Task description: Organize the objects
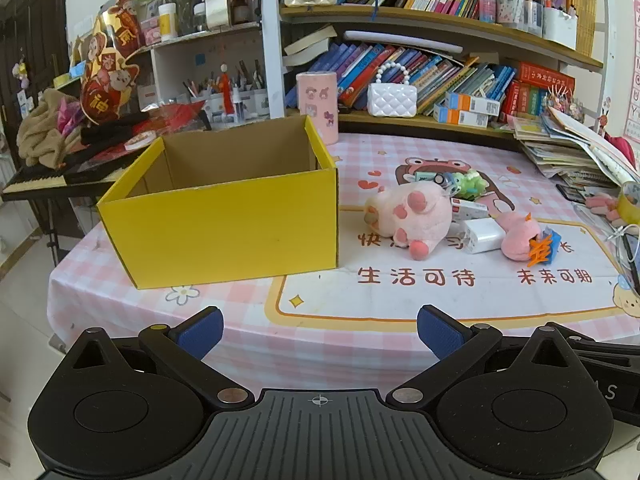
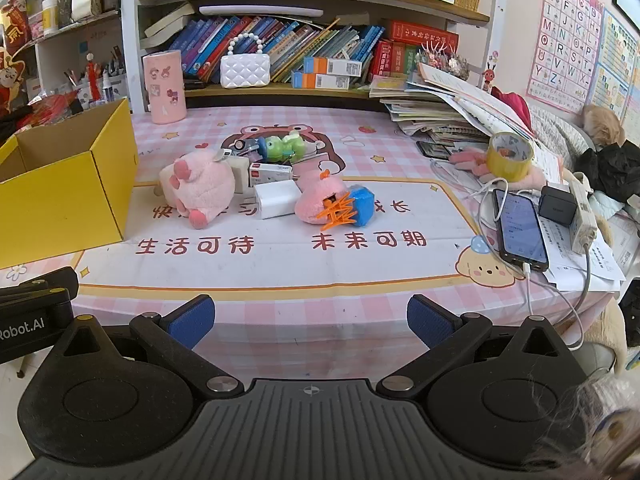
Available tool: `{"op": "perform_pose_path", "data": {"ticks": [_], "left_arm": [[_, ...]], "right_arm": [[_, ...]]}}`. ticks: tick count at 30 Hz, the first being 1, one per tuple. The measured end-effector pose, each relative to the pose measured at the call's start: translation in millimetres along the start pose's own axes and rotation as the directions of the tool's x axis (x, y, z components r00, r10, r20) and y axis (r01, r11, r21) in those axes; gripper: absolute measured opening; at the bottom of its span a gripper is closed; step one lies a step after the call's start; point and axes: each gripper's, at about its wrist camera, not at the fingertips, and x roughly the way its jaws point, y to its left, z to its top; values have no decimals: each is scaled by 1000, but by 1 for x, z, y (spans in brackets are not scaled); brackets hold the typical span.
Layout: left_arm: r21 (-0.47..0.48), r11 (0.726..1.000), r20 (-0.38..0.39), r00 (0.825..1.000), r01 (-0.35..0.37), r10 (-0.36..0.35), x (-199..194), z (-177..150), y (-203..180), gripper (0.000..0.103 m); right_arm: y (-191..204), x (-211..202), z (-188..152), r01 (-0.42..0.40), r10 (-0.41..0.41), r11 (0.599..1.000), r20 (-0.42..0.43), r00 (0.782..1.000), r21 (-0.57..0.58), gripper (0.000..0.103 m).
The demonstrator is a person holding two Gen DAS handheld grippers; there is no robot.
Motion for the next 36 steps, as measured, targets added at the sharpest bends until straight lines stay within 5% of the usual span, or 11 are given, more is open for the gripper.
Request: {"op": "perform_pose_path", "data": {"ticks": [36], "left_arm": [[-56,996,-63,996,63,-67,21,5,-1,103]], "right_arm": [[-3,19,7,-1,1,1000,-35,999,-9,103]]}}
